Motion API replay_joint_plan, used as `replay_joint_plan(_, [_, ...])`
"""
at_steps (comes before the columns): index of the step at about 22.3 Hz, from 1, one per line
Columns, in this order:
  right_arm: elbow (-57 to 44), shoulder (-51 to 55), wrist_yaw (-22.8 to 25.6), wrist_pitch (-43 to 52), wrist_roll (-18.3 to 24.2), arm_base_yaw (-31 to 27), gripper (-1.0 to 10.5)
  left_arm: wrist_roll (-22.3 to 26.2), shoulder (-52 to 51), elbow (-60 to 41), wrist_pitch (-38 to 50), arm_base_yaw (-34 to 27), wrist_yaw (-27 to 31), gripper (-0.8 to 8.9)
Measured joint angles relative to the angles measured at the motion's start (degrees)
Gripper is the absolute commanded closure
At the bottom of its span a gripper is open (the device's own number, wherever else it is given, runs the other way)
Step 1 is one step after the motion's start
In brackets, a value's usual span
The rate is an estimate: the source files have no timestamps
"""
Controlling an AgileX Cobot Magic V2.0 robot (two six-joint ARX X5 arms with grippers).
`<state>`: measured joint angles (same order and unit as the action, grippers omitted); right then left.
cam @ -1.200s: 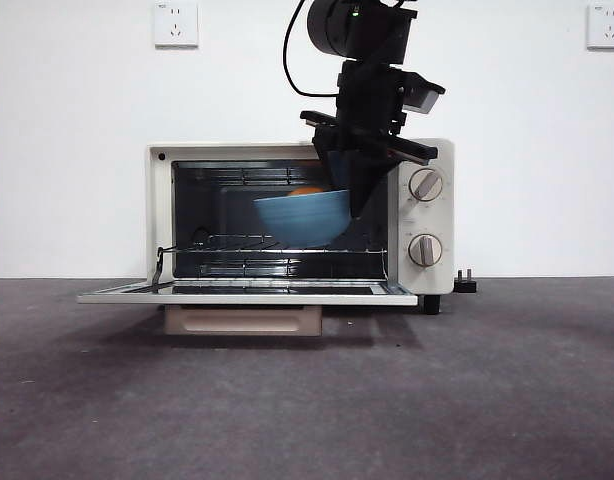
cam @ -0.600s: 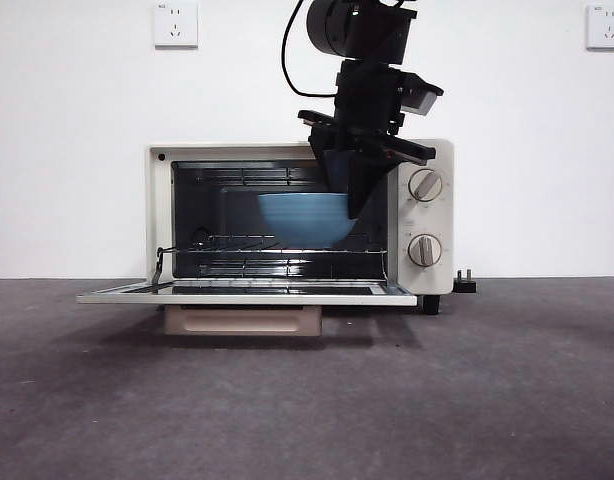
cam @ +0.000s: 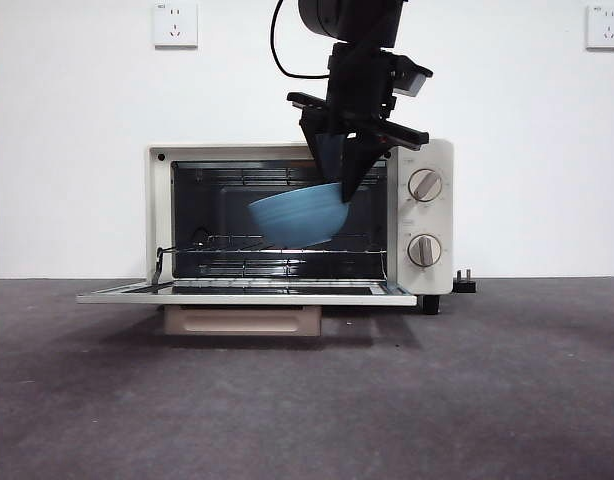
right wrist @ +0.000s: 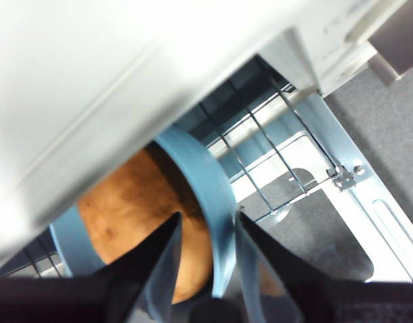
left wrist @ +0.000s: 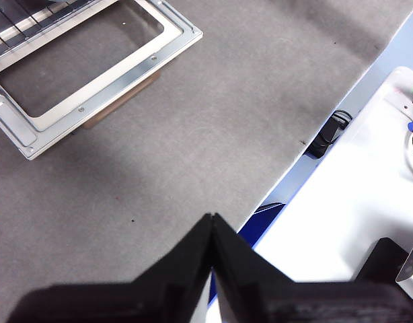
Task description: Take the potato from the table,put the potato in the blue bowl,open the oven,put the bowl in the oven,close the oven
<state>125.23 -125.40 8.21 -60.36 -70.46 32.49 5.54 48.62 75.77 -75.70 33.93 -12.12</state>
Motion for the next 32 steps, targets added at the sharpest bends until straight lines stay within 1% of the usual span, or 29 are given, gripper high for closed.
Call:
replay_joint_plan(4, [0.0,0.0,1.3,-3.4,0.7,0.0,8.1,0.0,0.0,0.0,0.0,0.0,0.0,8.19])
replay_joint_plan(8, [0.0,0.0,1.6,-3.2,2.4,0.0,8.1,0.0,0.0,0.0,0.0,0.0,0.0,8.19])
replay_joint_plan(12, [0.0,1.4,3.1,-3.4,4.3,0.0,8.1,0.0,0.0,0.0,0.0,0.0,0.0,8.19])
replay_joint_plan(15, [0.0,3.5,3.9,-3.5,6.1,0.1,8.1,0.0,0.0,0.0,0.0,0.0,0.0,8.19])
replay_joint_plan(19, [0.0,7.0,4.3,-3.8,10.9,0.3,8.2,0.0,0.0,0.0,0.0,0.0,0.0,8.19])
replay_joint_plan(22, [0.0,10.0,6.2,-4.8,16.4,1.2,8.2,0.0,0.0,0.0,0.0,0.0,1.2,8.19])
replay_joint_plan(27, [0.0,17.5,10.5,-7.6,29.0,4.4,8.2,0.0,0.7,0.0,0.0,0.0,5.4,8.19])
replay_joint_plan(32, [0.1,25.3,11.3,-12.3,41.4,7.2,8.2,0.3,2.9,0.0,0.6,0.0,6.0,8.2])
